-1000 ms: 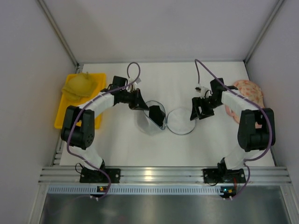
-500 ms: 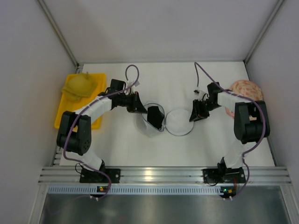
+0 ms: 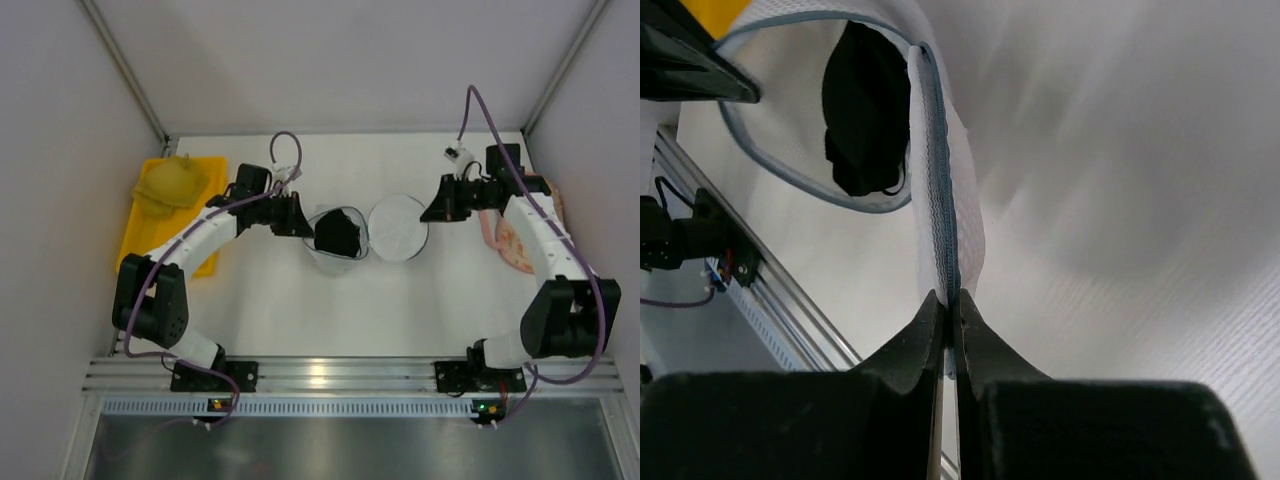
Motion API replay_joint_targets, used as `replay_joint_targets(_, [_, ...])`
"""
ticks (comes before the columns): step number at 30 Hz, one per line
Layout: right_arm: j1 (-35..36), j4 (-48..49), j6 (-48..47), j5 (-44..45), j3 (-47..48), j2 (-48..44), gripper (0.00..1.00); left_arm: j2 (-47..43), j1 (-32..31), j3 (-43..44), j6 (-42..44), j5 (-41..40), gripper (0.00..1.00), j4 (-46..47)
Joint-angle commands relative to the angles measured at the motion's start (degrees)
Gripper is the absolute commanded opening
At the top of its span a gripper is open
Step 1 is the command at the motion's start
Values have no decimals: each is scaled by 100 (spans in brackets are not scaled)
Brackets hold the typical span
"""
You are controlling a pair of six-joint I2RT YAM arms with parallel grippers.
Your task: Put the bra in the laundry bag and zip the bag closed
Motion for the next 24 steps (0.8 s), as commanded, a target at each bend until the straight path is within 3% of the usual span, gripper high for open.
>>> replay_joint_targets(1, [-3,-602,-202,-72,348,-623,0,-281,-394,405,251,-458,0,-188])
replay_joint_targets(6, [445,-586,-414,1140,313,-1045,0,-124,-1070,572,260,-967,0,-180])
replay_joint_targets(10, [1103,-471,-194,1933,506,-985,0,324,-1283,774,-46,-855,2,22])
replay_joint_targets(13, [1280,-286,-1,2003,629,-853,0,631,-1274,975,-179,-662,12,93])
replay_joint_targets(14, [1315,-347,17,2047,742,-722,0,667,-1265,1038,-171,-504,22,93])
replay_joint_targets(20, [1614,-436,114,2302,1199,-370,0,177,-819,1117,-486,191,57,514])
replay_joint_targets(24, [1922,-286,245,2469,1218,-282,0,-272,-685,1100,-978,420,66,812])
